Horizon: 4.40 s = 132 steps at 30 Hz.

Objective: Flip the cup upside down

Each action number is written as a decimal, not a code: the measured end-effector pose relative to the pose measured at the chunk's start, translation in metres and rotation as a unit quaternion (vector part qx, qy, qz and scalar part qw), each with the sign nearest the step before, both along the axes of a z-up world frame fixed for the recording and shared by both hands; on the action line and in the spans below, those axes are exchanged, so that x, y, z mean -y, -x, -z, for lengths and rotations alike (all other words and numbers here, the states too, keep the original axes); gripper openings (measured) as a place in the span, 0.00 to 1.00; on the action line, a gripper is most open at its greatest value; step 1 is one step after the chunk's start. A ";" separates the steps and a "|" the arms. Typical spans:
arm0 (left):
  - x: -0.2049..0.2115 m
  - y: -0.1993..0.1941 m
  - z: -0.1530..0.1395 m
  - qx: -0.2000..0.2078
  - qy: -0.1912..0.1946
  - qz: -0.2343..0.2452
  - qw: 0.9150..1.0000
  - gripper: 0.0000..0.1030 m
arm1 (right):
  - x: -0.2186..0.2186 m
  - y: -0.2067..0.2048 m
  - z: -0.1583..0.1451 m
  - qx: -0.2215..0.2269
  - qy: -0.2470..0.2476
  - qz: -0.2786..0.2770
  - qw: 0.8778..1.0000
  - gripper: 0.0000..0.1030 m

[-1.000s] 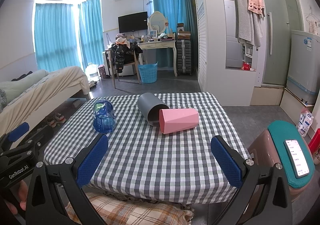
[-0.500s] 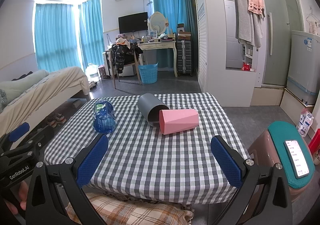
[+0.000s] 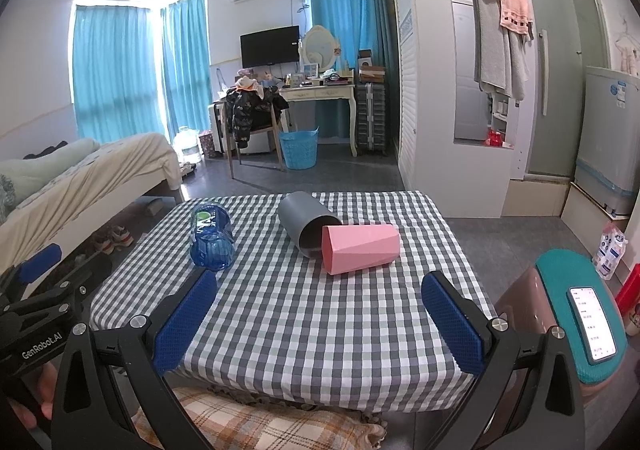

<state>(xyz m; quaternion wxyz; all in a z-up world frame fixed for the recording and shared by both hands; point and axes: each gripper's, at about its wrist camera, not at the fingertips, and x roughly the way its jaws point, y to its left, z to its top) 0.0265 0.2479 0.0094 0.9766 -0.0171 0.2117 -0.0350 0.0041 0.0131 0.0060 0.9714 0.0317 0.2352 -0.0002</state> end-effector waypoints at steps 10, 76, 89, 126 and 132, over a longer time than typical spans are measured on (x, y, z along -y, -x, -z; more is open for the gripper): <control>-0.008 -0.034 -0.012 -0.018 -0.003 -0.023 1.000 0.97 | -0.003 -0.033 -0.015 -0.013 0.016 -0.030 0.999 1.00; -0.075 -0.072 0.019 -0.080 0.037 -0.043 0.995 0.97 | -0.091 -0.169 0.047 -0.281 0.064 -0.041 0.957 0.73; -0.061 -0.062 0.029 -0.093 0.005 -0.051 0.994 0.97 | -0.092 -0.138 0.083 -0.289 0.066 -0.040 0.954 0.69; 0.092 -0.121 0.038 -0.259 -0.050 0.066 0.962 0.96 | 0.056 -0.074 0.056 -0.169 -0.001 -0.036 0.985 0.84; 0.099 -0.128 0.054 -0.294 -0.054 0.078 0.951 0.95 | 0.054 -0.077 0.062 -0.173 -0.005 -0.040 0.984 0.84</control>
